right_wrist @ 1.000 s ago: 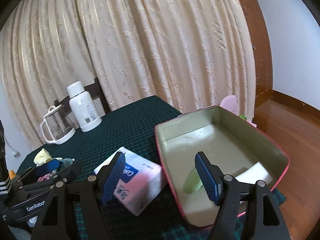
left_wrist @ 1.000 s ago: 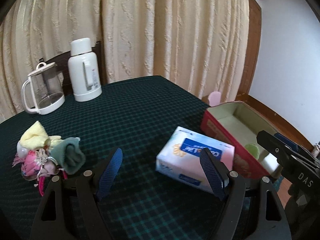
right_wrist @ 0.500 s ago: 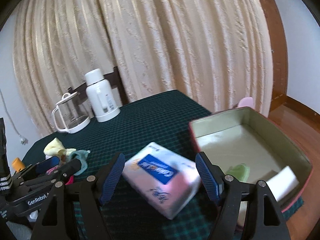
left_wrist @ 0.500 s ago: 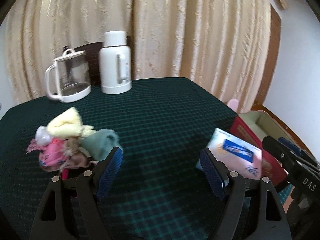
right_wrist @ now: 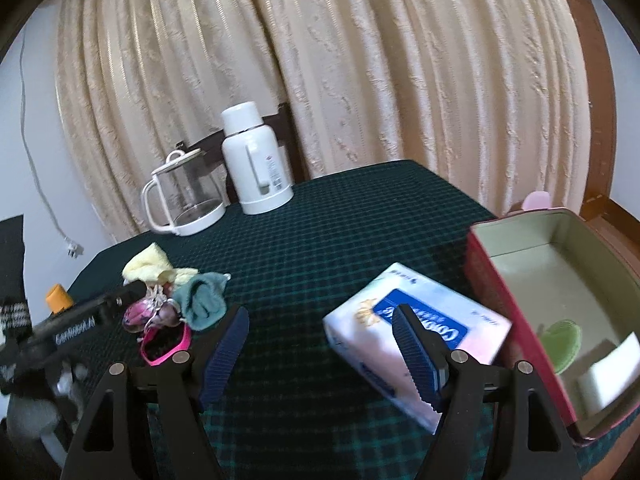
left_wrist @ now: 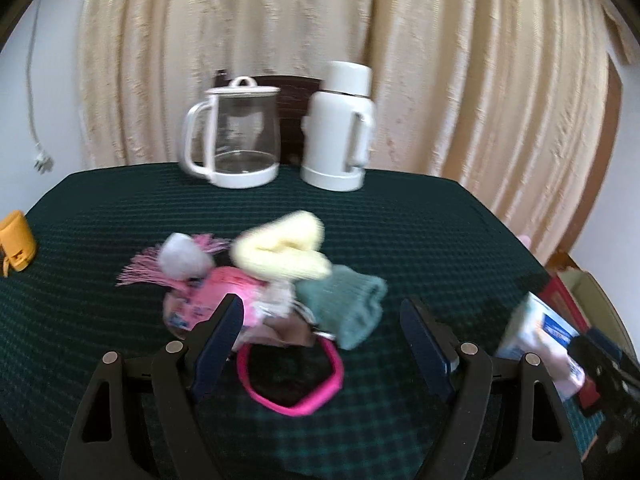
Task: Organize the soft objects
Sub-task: 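Grasp the cream knitted loofah with the left tool, then grasp the grey-green knit sock with the right tool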
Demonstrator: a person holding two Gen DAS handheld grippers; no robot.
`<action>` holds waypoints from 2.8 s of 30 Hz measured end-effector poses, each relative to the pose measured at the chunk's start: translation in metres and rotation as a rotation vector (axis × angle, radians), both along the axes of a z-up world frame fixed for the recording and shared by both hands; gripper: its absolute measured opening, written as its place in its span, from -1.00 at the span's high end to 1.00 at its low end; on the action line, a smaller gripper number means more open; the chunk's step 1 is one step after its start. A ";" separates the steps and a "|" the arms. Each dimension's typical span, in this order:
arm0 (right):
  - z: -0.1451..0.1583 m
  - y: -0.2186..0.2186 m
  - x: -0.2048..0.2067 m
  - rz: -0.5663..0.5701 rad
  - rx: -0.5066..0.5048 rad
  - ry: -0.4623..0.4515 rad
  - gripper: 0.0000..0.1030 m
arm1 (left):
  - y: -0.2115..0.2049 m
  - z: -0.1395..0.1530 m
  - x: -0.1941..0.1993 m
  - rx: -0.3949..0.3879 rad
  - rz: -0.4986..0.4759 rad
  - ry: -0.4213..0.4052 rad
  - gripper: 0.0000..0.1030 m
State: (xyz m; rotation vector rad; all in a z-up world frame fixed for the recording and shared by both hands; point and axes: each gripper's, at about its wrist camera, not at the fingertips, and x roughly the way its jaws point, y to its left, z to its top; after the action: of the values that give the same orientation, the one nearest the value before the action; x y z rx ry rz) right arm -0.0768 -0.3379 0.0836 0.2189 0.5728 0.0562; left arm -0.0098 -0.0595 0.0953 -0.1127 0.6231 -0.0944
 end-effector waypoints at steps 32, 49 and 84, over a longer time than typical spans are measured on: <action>-0.024 0.063 0.046 0.138 -0.011 0.129 -0.54 | 0.047 -0.030 0.085 -0.130 0.017 0.022 0.26; -0.029 0.116 0.113 0.251 0.016 0.225 -0.54 | 0.082 -0.002 0.054 -0.262 0.072 -0.122 0.27; -0.042 0.135 0.147 0.288 0.057 0.223 0.53 | 0.084 -0.007 0.049 -0.298 0.060 -0.101 0.27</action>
State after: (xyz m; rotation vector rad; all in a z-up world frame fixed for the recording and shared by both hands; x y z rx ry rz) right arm 0.0701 -0.2024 0.0411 0.1979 0.8233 0.3311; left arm 0.0397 0.0244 0.0888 -0.4118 0.5011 -0.1334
